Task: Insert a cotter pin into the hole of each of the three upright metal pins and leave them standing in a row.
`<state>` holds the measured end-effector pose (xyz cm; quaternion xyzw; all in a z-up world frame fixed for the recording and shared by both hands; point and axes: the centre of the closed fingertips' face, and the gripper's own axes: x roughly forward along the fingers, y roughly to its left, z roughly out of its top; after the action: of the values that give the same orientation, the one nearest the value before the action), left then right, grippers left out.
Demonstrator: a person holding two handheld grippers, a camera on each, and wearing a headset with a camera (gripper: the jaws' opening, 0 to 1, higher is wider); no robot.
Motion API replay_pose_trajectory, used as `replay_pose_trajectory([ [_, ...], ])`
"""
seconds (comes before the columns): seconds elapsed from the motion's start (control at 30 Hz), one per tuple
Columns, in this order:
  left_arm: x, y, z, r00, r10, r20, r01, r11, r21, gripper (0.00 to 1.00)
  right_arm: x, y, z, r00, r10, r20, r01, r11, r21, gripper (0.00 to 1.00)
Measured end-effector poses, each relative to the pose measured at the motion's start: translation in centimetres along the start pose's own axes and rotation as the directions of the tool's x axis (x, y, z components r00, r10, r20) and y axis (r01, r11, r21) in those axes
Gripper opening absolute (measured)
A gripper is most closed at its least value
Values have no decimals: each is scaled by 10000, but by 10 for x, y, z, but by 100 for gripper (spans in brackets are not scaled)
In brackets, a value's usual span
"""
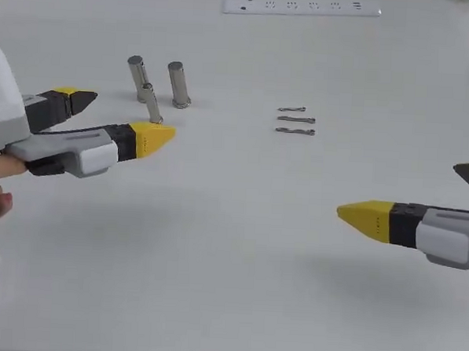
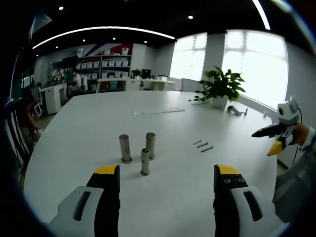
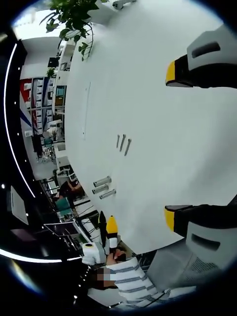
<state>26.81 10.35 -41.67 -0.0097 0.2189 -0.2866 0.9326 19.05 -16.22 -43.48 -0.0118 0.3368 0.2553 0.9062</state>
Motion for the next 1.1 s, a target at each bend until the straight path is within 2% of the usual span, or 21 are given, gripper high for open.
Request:
replay_pose_trajectory([
  [0.2,9,7,-3,9998,-54,-183,54,10000,2,74,1,-2,-1,10000,-63,-47,64,10000,70,98],
  [0.37,15,13,-4,9995,-139,-292,136,9999,-106,67,2,-3,-3,9999,-87,-126,88,9999,105,98],
  [0.5,17,9,-4,9993,-258,-286,250,9993,-287,62,4,-3,-6,9997,-95,-215,97,9999,95,98],
  [0.77,31,15,-8,9979,-291,-584,282,9995,-154,50,7,-6,-7,9993,-131,-342,135,9999,107,98],
  [1.1,48,18,-14,9952,-412,-884,421,9991,86,40,10,-6,-12,9985,-84,-540,94,9998,172,98],
])
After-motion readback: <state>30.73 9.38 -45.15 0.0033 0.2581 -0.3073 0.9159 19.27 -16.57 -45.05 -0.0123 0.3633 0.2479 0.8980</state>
